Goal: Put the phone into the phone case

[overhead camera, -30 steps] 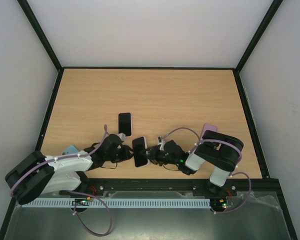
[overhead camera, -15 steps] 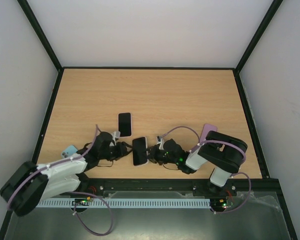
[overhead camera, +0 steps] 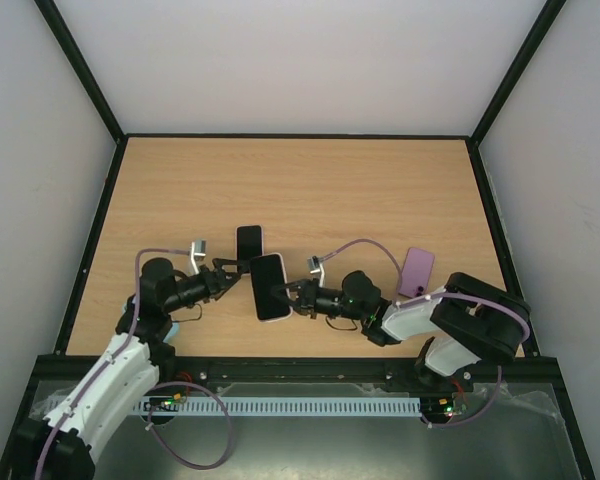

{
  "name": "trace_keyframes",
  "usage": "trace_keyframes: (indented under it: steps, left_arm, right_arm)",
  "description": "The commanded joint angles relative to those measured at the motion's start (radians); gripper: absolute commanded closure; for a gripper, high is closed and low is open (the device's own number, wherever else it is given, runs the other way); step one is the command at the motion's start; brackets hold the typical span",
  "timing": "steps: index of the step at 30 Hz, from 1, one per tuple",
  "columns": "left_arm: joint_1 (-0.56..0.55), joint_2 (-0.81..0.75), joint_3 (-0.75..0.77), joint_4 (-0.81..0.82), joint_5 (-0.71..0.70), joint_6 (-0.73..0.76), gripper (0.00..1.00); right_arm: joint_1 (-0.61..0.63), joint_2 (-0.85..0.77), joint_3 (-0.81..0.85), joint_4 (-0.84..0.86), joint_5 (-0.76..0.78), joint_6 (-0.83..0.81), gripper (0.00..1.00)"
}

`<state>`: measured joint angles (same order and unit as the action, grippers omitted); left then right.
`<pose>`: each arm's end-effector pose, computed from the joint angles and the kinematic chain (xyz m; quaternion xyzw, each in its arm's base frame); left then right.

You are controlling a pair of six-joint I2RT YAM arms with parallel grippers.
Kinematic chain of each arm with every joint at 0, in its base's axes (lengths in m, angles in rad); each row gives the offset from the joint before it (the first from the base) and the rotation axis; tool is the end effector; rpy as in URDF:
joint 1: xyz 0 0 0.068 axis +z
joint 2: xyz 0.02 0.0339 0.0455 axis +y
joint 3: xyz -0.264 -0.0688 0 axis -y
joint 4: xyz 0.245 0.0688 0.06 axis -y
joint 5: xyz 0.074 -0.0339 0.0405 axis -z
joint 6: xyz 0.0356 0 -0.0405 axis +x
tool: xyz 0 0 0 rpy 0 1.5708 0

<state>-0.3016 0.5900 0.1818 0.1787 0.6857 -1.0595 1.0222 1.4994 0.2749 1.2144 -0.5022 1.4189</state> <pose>0.1348 -0.0656 0.1951 -0.0788 0.7628 -0.5730 0.2892 0.1136 0.2188 0.1657 -0.0357 0.7093 0.7007 0.0680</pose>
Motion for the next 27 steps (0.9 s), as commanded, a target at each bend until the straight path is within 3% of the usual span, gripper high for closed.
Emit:
trace_keyframes:
  steps: [1, 8, 15, 27]
  left_arm:
    - [0.007, -0.059, -0.023, 0.185, 0.154, -0.138, 0.11]
    - [0.007, -0.108, -0.060, 0.397, 0.168, -0.267, 0.20]
    - [0.004, -0.103, -0.099, 0.573, 0.162, -0.367, 0.35]
    - [0.002, -0.044, -0.114, 0.741, 0.152, -0.446, 0.72]
  right_arm:
    - [-0.004, -0.048, 0.052, 0.170, -0.074, 0.018, 0.89]
    - [0.001, -0.047, 0.047, 0.360, -0.127, 0.097, 0.89]
    - [0.020, -0.033, 0.070, 0.392, -0.146, 0.117, 0.88]
    - [0.036, 0.056, 0.093, 0.519, -0.167, 0.189, 0.88]
